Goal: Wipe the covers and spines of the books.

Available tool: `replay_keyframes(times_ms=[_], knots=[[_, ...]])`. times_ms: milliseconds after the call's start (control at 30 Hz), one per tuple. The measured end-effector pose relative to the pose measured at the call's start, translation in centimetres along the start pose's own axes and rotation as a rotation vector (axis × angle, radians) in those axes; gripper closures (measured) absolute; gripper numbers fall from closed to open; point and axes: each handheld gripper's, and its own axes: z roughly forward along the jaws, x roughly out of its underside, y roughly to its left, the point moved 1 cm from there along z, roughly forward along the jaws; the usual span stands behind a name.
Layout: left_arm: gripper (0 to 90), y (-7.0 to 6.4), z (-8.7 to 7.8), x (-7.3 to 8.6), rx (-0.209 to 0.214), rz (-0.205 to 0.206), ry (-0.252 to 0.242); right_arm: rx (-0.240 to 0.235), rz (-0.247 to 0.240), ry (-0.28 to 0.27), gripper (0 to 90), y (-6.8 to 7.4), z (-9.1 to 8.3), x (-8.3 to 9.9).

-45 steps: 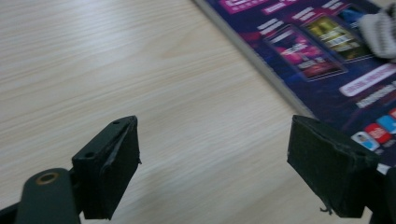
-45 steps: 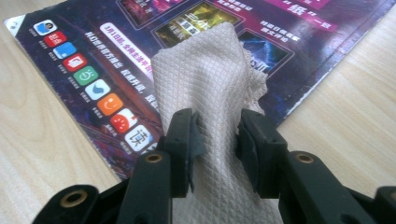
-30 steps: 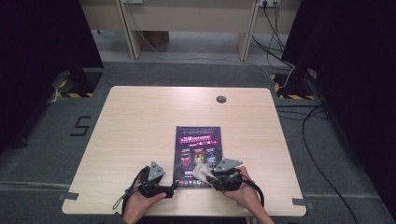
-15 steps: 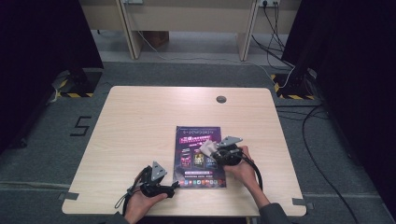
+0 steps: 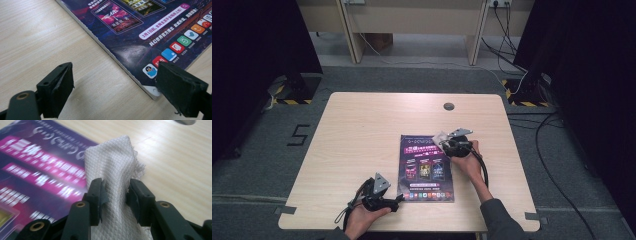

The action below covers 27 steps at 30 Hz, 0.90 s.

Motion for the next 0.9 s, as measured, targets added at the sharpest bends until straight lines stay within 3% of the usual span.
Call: replay_keyframes(times_ms=[167, 367, 533, 733, 900], knots=[[14.3, 0.0, 0.0, 0.0, 0.0, 0.0, -0.003, 0.022, 0.033, -0.019, 64.3, -1.1, 1.1, -0.7], [14.4, -0.1, 0.0, 0.0, 0.0, 0.001, -0.002, 0.039, 0.008, -0.011, 66.5, -0.8, 1.2, -0.9], [14.3, -0.1, 0.0, 0.0, -0.005, 0.002, -0.007, 0.039, -0.048, 0.0, 66.5, 0.9, 1.4, -1.4], [14.2, -0.1, 0.0, 0.1, -0.003, 0.001, -0.006, 0.0, -0.102, 0.001, 66.7, 2.8, 1.8, -2.1], [14.2, -0.1, 0.0, 0.1, -0.005, -0.002, -0.011, -0.025, -0.118, 0.002, 66.7, 4.3, 2.7, -3.0]])
